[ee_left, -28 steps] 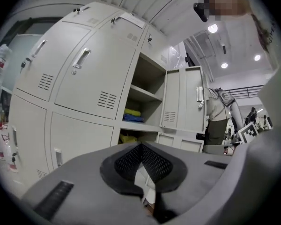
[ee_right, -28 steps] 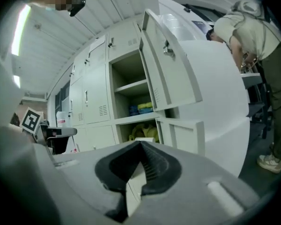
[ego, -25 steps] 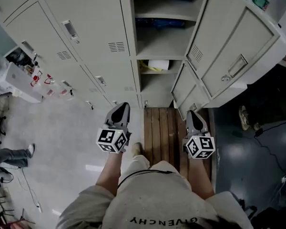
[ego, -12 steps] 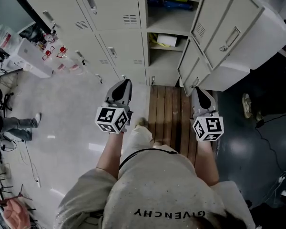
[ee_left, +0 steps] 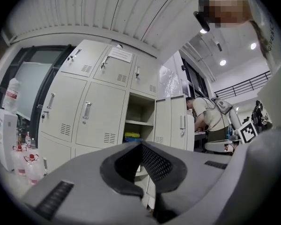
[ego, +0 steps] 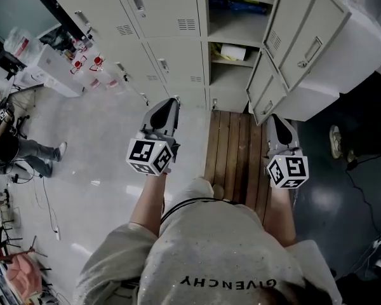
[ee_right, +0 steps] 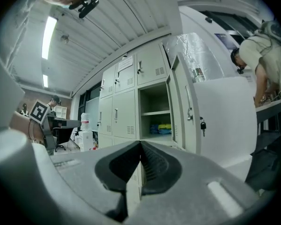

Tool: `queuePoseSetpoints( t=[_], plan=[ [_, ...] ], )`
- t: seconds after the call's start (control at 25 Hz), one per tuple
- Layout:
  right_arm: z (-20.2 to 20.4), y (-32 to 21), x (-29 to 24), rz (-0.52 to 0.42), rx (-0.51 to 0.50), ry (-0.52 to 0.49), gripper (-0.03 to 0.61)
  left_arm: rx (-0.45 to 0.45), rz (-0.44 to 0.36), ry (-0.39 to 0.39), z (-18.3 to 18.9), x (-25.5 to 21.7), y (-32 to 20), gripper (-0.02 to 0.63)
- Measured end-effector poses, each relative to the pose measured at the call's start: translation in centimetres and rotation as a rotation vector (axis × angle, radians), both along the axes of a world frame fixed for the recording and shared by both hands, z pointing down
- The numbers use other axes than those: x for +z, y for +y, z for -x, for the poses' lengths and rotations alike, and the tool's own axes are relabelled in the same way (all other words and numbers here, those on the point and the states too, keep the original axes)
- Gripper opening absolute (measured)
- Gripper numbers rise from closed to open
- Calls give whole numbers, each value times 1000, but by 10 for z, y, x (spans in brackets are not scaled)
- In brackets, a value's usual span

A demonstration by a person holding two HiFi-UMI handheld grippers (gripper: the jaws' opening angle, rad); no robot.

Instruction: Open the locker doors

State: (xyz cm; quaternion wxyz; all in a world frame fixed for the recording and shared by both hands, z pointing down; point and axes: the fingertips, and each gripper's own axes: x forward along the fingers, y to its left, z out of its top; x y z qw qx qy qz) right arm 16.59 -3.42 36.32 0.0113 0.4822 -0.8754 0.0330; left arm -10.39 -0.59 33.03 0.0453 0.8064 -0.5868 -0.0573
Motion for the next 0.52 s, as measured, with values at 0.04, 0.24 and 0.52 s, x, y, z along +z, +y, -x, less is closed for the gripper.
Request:
queuePoseSetpoints(
  t=[0.04, 0.24, 0.52],
  plan=[
    [-1, 0, -2, 1, 1, -1, 2, -4, -8, 3, 2, -5, 0, -2],
    [-11, -11, -4, 7, 20, -18, 2, -5, -32, 10, 0, -14, -11, -2],
    [-13, -9, 5, 46, 50, -43, 2, 4, -18, 21, 2, -7, -8, -2]
  ],
)
